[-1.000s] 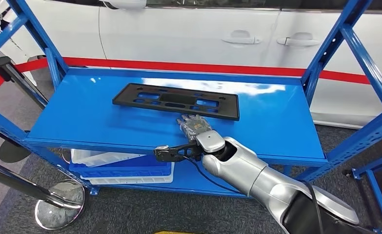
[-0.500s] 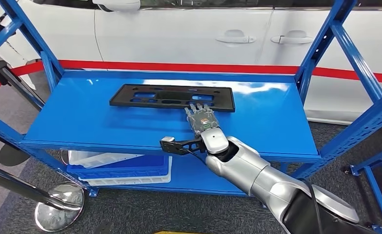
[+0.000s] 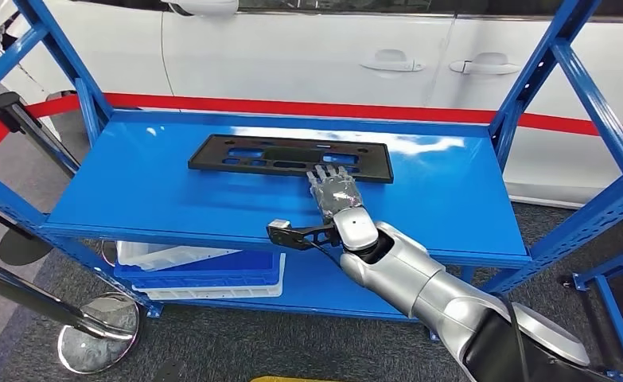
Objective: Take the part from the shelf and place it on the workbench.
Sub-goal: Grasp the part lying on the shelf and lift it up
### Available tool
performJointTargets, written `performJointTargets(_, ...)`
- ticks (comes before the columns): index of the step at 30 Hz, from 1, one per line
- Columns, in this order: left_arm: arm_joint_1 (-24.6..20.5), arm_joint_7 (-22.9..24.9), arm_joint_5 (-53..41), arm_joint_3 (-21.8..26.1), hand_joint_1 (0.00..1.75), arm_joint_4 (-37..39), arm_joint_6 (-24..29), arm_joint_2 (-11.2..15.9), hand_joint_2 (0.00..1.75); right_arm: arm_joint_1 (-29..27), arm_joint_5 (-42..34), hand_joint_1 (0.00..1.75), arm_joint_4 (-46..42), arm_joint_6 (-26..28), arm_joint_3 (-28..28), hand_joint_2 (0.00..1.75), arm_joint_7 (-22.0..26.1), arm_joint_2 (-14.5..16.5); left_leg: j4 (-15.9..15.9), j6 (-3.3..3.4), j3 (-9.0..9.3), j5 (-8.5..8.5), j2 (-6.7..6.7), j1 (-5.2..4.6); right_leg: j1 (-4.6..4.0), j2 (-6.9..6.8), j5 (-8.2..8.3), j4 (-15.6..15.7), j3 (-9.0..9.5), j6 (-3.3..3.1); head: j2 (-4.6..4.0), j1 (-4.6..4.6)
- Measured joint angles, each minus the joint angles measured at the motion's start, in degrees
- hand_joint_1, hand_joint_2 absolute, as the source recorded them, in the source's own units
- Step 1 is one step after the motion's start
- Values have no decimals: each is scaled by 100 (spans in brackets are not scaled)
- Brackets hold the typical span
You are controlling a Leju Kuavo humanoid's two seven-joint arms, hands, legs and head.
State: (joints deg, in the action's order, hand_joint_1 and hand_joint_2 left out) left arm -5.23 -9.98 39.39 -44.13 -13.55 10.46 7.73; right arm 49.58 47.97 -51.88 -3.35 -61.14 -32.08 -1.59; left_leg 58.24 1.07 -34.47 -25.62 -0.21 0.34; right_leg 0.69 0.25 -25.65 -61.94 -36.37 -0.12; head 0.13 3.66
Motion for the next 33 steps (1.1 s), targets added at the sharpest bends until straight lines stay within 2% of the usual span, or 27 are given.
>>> performJointTargets(1,-4,-17,3,-16,0,0,-1,-1,0,10,8,0,-1,65,18,175,8,-4,35,-23,-30,-13,-1,-12,-5,4,-2,109,43,-21,0,2)
performJointTargets(3,-2,-50,17,-39,0,0,3,-3,0,9,-67,0,-32,69,77,175,46,-21,63,-50,-59,-20,-3,-17,-11,13,-7,125,38,-83,0,5)
performJointTargets(5,6,-68,48,-43,0,-1,7,-9,0,32,-288,0,-141,-238,122,175,68,-31,199,-92,-115,-125,2,1,0,16,3,139,50,-147,0,15)
performJointTargets(6,2,-73,68,-44,0,-1,9,-10,0,62,-407,0,-214,-442,127,175,64,-26,410,-123,-213,-253,4,10,8,17,8,147,56,-176,0,27)
performJointTargets(8,-9,-83,108,-45,0,-1,-2,-12,0,118,-609,0,-381,-782,130,175,37,-16,1110,-181,-563,-594,6,23,-1,17,3,147,60,-214,0,49)
performJointTargets(9,-10,-91,122,-45,0,0,-30,-11,0,133,-664,0,-454,-871,130,175,21,-13,1430,-195,-730,-702,6,26,-10,16,-1,146,60,-223,0,50)
performJointTargets(10,-7,-106,131,-45,0,-1,-78,-12,0,144,-696,0,-524,-921,129,175,4,-10,1606,-195,-831,-719,6,26,-20,14,-6,145,61,-230,0,49)
performJointTargets(11,-2,-124,134,-46,0,-1,-138,-12,0,158,-704,0,-581,-934,128,175,-9,-3,1563,-180,-825,-625,6,24,-31,16,-9,144,63,-234,0,49)
performJointTargets(12,-1,-141,136,-47,0,-1,-191,-12,0,182,-699,0,-625,-927,127,175,-19,9,1311,-146,-712,-444,6,17,-43,20,-13,145,68,-237,0,49)
performJointTargets(13,-5,-156,131,-49,0,-1,-229,-8,0,213,-680,0,-655,-898,126,175,-27,26,922,-90,-526,-235,6,0,-52,26,-18,148,75,-239,0,49)
performJointTargets(15,-29,-169,116,-62,0,-1,-254,1,0,263,-581,0,-664,-723,125,175,-12,55,235,27,-177,-18,13,-45,-67,32,-28,173,86,-220,0,47)
performJointTargets(16,-39,-176,107,-70,0,-1,-257,6,0,266,-518,0,-654,-613,125,175,7,62,44,80,-85,-3,15,-69,-63,31,-22,193,97,-196,0,46)
performJointTargets(19,-28,-197,92,-83,0,0,-267,12,0,197,-304,0,-606,-287,126,175,76,56,-169,179,42,-7,16,-82,-58,20,25,218,159,-117,0,43)
performJointTargets(21,-19,-211,89,-85,0,-1,-276,11,0,177,-170,0,-591,-106,128,175,89,35,-275,198,179,27,20,-51,-55,28,-128,80,134,-79,0,25)
performJointTargets(22,-21,-216,88,-86,0,-1,-280,9,0,175,-125,0,-590,-51,130,175,89,24,-299,198,224,36,22,-40,-49,35,-279,-153,25,-55,0,19)
performJointTargets(24,-24,-226,89,-89,0,-1,-286,2,0,143,-78,0,-588,-8,132,175,89,-1,-288,194,246,12,22,-36,-24,31,-556,-899,-355,1,0,11)
performJointTargets(25,-17,-228,89,-90,0,-1,-287,-1,0,111,-67,0,-587,-4,132,175,89,-15,-273,184,258,-11,21,-29,-6,29,-614,-1176,-527,33,0,11)
performJointTargets(26,-8,-230,89,-91,0,-1,-287,-4,0,81,-63,0,-585,-3,133,175,89,-31,-253,167,276,-43,18,-15,17,26,-568,-1256,-610,63,0,11)
performJointTargets(27,1,-232,89,-92,0,-2,-287,-8,0,63,-61,0,-583,-3,133,175,89,-43,-224,144,300,-83,14,6,40,23,-415,-1108,-583,91,0,12)
performJointTargets(29,8,-236,89,-93,0,-1,-287,-9,0,57,-59,0,-580,0,134,175,89,-59,-131,66,343,-198,4,59,82,24,0,-455,-353,151,0,8)
performJointTargets(30,1,-237,89,-96,0,-1,-287,-6,0,59,-58,0,-578,1,134,175,89,-67,-62,17,338,-258,0,77,83,27,65,-170,-270,144,0,-11)
performJointTargets(31,-8,-239,91,-101,0,0,-287,-2,0,55,-58,0,-577,3,134,175,89,-72,-6,-32,316,-308,-4,81,78,29,93,-21,-224,108,0,-21)
performJointTargets(33,-13,-247,91,-124,0,0,-292,-1,0,37,-51,0,-572,7,136,175,90,-85,74,-110,285,-377,-7,73,46,27,-1,-5,-233,-35,0,-38)
